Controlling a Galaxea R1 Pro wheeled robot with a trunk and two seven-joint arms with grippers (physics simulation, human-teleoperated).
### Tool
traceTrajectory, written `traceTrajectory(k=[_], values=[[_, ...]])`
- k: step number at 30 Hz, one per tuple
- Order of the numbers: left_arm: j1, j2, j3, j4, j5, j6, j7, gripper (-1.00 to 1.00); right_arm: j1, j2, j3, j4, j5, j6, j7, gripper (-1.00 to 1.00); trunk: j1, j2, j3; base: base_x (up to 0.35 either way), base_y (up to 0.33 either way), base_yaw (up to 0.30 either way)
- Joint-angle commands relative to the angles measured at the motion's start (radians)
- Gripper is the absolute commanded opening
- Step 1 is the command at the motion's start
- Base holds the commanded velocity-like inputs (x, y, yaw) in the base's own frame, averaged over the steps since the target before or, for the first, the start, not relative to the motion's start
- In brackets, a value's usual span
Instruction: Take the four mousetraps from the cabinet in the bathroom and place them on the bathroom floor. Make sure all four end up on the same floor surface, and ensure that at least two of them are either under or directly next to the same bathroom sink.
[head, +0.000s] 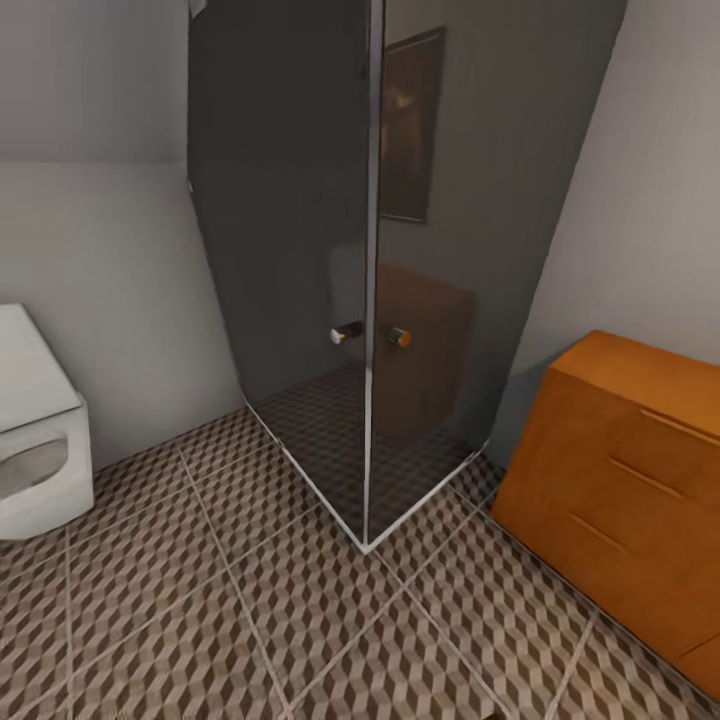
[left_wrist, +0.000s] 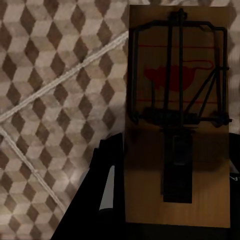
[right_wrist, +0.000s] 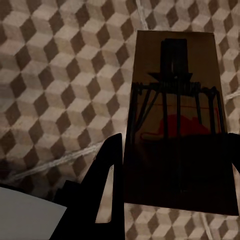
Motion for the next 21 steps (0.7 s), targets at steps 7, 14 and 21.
traceTrajectory(k=[7,14,21], values=[[0.0,0.001,-0.008,-0.002,0.007,-0.002,0.004,-1.0,-0.001,0.0,0.008,0.001,-0.008,-0.004,0.0,-1.0,0.0,0.0,-0.001,0.0,0.0,0.286],[-0.001,0.001,-0.008,-0.002,0.007,-0.002,0.004,-1.0,-0.001,0.0,0.008,0.002,-0.008,-0.004,0.001,-1.0,0.0,0.0,-0.001,0.0,0.0,0.286],[-0.001,0.001,-0.008,-0.002,0.007,-0.002,0.004,-1.0,-0.001,0.0,0.007,0.0,-0.008,-0.004,0.0,-1.0,0.0,0.0,-0.001,0.0,0.0,0.286]])
